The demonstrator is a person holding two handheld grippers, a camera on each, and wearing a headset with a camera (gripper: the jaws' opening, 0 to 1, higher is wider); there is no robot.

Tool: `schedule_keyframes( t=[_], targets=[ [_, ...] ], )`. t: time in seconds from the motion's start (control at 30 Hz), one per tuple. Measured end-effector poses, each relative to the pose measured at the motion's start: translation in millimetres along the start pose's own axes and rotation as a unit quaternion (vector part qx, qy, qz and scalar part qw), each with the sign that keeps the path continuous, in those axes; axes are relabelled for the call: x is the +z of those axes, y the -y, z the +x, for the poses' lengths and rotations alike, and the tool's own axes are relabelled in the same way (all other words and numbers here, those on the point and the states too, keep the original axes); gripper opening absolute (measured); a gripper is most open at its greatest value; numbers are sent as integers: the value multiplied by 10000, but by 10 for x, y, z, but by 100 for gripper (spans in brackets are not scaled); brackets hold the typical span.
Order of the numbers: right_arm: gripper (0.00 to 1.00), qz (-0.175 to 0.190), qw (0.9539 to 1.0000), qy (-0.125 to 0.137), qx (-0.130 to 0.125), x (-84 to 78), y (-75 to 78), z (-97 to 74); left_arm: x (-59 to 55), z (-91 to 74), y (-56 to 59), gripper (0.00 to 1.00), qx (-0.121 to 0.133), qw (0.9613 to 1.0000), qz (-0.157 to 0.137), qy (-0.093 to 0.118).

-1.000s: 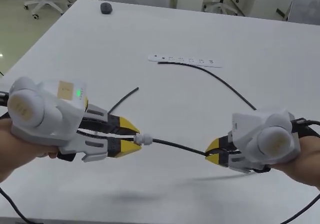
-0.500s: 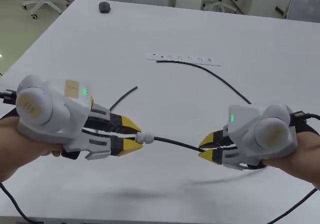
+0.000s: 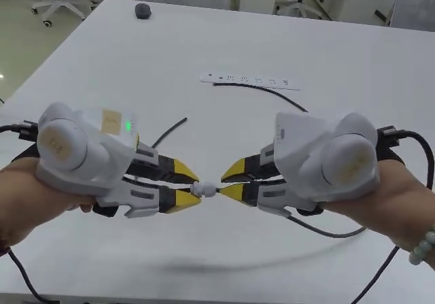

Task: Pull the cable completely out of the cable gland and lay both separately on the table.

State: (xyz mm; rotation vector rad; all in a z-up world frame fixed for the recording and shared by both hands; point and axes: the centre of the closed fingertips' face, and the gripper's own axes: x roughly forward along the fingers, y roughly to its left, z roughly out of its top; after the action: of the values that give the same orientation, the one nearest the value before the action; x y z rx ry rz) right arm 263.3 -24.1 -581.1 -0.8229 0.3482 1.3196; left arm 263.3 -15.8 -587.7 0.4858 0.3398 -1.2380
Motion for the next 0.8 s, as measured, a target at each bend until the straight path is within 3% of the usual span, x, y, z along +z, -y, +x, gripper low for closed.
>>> schedule_keyframes(
  t=[0.37, 0.8],
  targets=[
    [1, 15, 9996, -238, 149, -110, -76, 29, 11, 6, 16, 15, 2, 10000, -6, 24],
    [0, -154, 9995, -240, 95, -109, -47, 4, 4, -1, 0, 15, 36, 10000, 49, 2]
  ],
)
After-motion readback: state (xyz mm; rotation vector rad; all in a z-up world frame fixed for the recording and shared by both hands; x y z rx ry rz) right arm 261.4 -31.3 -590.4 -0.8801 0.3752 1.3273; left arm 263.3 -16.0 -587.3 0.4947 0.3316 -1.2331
